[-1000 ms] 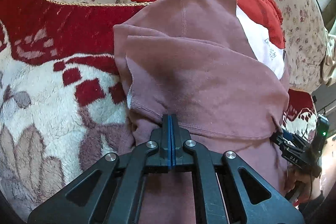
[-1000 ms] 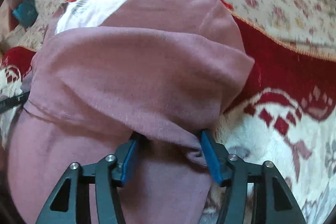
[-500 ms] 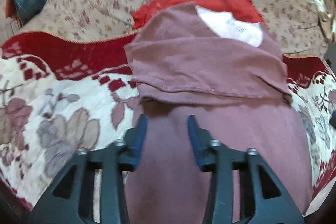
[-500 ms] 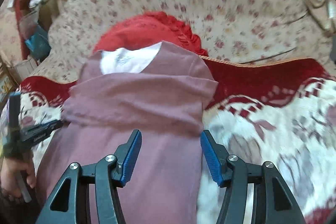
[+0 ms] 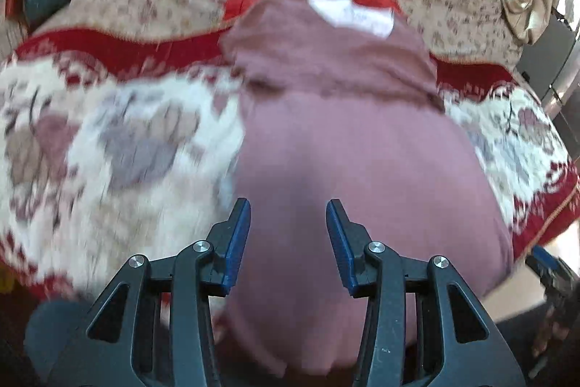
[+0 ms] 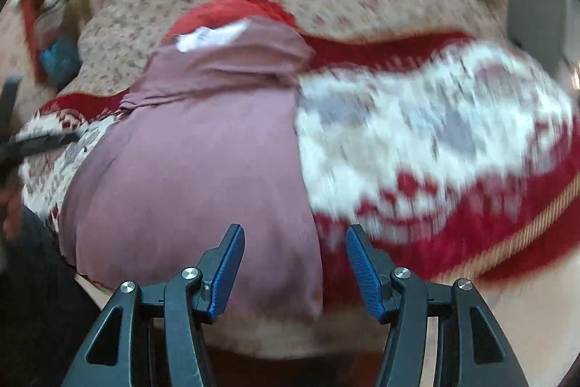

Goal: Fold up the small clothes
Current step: 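Release the shirt with the left tool and move to the hem, then grasp the hem with both tools and fold it toward the collar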

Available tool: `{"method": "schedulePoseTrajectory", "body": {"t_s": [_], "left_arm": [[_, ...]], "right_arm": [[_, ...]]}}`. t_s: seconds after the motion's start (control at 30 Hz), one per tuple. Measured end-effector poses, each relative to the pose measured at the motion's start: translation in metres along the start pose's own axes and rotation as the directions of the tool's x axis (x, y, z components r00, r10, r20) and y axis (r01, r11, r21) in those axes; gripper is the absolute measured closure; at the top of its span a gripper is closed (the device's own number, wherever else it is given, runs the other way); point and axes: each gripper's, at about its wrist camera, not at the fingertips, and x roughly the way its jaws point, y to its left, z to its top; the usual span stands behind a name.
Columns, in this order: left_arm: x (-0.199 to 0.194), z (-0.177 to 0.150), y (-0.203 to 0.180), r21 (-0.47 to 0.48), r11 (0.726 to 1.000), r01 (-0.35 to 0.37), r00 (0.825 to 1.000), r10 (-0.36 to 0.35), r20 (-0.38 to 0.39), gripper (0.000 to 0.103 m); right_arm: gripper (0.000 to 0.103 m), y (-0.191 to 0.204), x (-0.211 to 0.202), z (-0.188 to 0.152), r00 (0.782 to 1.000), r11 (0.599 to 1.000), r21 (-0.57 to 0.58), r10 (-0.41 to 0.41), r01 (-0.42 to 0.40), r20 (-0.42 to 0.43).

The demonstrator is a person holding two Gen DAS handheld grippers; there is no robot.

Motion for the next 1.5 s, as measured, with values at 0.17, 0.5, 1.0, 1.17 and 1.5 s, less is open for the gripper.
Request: {"method": "schedulePoseTrajectory", "body": {"t_s": [0.17, 0.5, 1.0, 1.17, 1.5], "left_arm": [[-0.013, -0.033, 0.03, -0.083, 0.996, -0.028, 0.997, 0.022, -0.069, 0.06], [0.0, -0.06, 0.056, -0.148, 0.989, -0.027, 0.993, 0.009, -0.119, 0.06], [0.031, -0.079, 0.028, -0.069, 0.996, 0.057, 0.963, -0.073, -0.258, 0.06], [0.035, -0.092, 0.029, -0.106, 0.992, 0.063, 0.947, -0.093, -0.306, 0.085], [0.015, -0.088, 0.034, -0.118, 0.989, 0.089, 0.968, -0.113, -0.225, 0.101]], "right_arm": [[0.047, -0.015, 0.002, -0.017, 0.993, 0.993, 0.084, 0.087, -0.081, -0.075], [0.055, -0.012, 0.046, -0.023, 0.978, 0.997, 0.045, 0.071, -0.063, -0.198], [0.087, -0.008, 0.056, -0.016, 0.972, 0.995, 0.049, 0.097, -0.088, -0.215], [0.087, -0.006, 0.056, -0.017, 0.973, 0.996, 0.051, 0.087, -0.078, -0.213], [0.095, -0.007, 0.047, -0.01, 0.972, 0.993, 0.075, 0.108, -0.094, -0.207]]}}
